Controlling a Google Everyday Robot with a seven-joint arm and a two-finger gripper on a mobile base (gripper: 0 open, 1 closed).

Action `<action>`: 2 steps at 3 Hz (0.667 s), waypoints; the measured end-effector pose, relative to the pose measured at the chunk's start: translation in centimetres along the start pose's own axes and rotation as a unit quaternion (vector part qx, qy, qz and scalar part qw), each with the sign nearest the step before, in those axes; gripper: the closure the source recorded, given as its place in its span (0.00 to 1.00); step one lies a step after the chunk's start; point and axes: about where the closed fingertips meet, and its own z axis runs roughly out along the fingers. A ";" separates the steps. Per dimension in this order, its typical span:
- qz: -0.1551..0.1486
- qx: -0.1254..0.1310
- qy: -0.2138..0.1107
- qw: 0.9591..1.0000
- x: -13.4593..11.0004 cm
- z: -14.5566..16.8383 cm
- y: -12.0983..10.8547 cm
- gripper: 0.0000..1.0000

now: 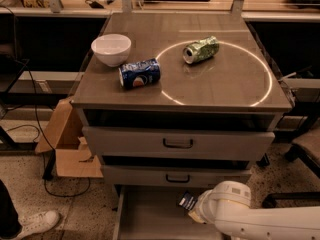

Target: Pick rxbar blueberry from bottom drawer and place on counter

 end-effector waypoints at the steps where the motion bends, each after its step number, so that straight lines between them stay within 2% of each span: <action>1: 0.000 0.010 -0.017 1.000 -0.5 -3.8 -1.6 1.00; 2: 0.003 0.019 -0.056 0.998 -2.2 -7.8 -2.8 1.00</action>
Offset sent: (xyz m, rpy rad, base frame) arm 0.0123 -0.0371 0.1518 0.1127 -0.1640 0.0089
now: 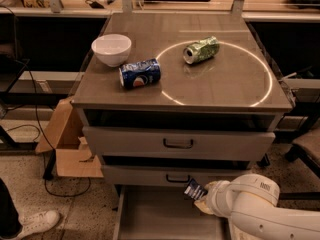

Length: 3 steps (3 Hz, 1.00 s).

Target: Pick rxbar blueberry from bottom drawer and place on counter

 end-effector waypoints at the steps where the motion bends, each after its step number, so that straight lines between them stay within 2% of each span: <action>1: 0.000 0.000 0.001 1.000 0.0 0.0 0.0 1.00; 3: -0.005 0.016 -0.009 1.000 -0.2 -3.7 -0.1 1.00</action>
Offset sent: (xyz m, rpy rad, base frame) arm -0.0041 -0.0157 0.0448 -0.0116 -0.0280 -0.0146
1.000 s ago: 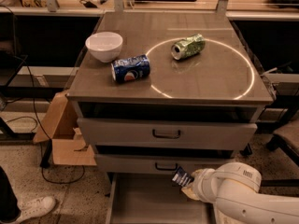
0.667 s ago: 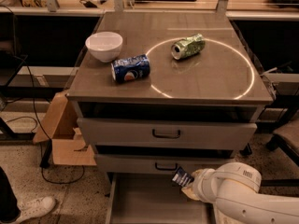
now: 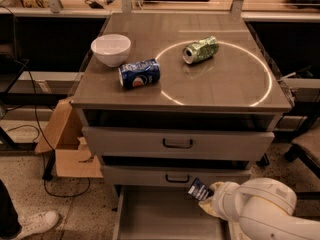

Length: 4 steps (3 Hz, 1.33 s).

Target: Pick rxbar blueberry from bottom drawer and place on counter

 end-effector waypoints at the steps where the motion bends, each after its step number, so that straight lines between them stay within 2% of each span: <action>1: -0.005 0.014 -0.016 1.000 0.0 -3.1 0.4 1.00; 2: -0.004 0.020 -0.019 1.000 -0.2 -3.5 0.0 1.00; 3: 0.001 0.046 -0.030 0.998 -0.7 -5.9 -1.3 1.00; 4: -0.001 0.077 -0.052 0.996 -1.5 -9.0 -2.1 1.00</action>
Offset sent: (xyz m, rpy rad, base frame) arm -0.0154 -0.0050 0.0204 0.0024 -0.0365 0.0027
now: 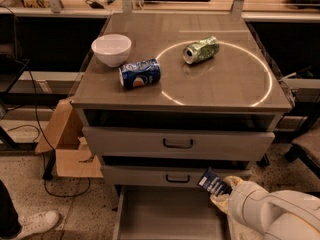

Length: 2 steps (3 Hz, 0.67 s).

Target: Pick rxbar blueberry from bottom drawer and place on counter

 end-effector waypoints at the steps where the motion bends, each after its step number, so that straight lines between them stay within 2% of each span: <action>1: 0.000 0.000 0.000 1.000 0.0 0.0 0.0 1.00; 2: 0.000 0.012 0.006 1.000 -0.2 -0.7 -0.9 1.00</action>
Offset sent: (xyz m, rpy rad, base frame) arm 0.0047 -0.0116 0.0173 -0.0373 -0.0170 -0.0451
